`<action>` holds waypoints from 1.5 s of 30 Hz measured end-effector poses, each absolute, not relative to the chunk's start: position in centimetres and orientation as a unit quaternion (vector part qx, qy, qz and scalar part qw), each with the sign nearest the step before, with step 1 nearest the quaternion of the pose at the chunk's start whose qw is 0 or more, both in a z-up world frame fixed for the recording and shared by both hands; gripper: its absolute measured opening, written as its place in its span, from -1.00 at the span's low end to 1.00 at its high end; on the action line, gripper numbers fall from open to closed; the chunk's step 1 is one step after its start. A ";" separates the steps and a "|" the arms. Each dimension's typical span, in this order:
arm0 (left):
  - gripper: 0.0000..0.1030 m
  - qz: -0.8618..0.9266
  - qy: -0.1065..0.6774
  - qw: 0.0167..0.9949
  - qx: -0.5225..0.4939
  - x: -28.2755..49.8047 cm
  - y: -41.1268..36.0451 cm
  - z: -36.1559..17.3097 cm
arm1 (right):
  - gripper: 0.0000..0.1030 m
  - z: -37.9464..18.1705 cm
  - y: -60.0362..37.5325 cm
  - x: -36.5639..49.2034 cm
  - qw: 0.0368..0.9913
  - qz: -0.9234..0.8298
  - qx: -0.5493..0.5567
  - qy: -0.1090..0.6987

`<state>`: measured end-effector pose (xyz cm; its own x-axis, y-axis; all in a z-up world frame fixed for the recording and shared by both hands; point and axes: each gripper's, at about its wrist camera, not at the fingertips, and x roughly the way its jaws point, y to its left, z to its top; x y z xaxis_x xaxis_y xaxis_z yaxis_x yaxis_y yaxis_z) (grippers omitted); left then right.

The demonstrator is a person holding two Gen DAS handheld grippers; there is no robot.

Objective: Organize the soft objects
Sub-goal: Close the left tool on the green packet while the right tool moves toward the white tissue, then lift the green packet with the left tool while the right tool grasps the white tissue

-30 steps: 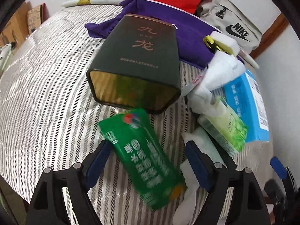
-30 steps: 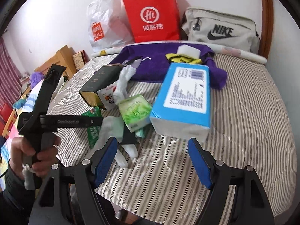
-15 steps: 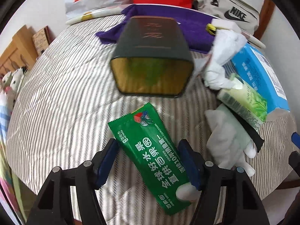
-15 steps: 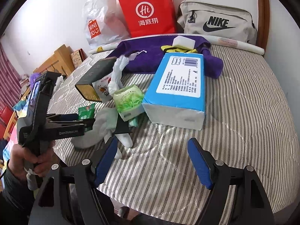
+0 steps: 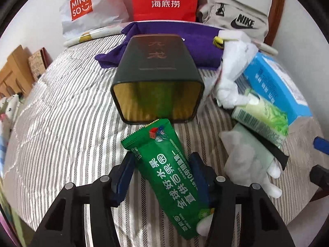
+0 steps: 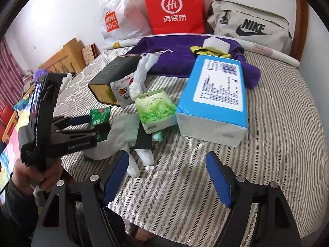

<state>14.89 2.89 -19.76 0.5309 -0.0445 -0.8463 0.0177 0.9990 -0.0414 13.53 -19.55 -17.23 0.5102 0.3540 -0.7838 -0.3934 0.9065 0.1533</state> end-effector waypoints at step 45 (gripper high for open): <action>-0.34 -0.014 0.465 0.884 -0.038 13.8 10.8 -19.9 | -0.56 -19.6 -8.4 23.2 0.862 0.250 -0.082 0.433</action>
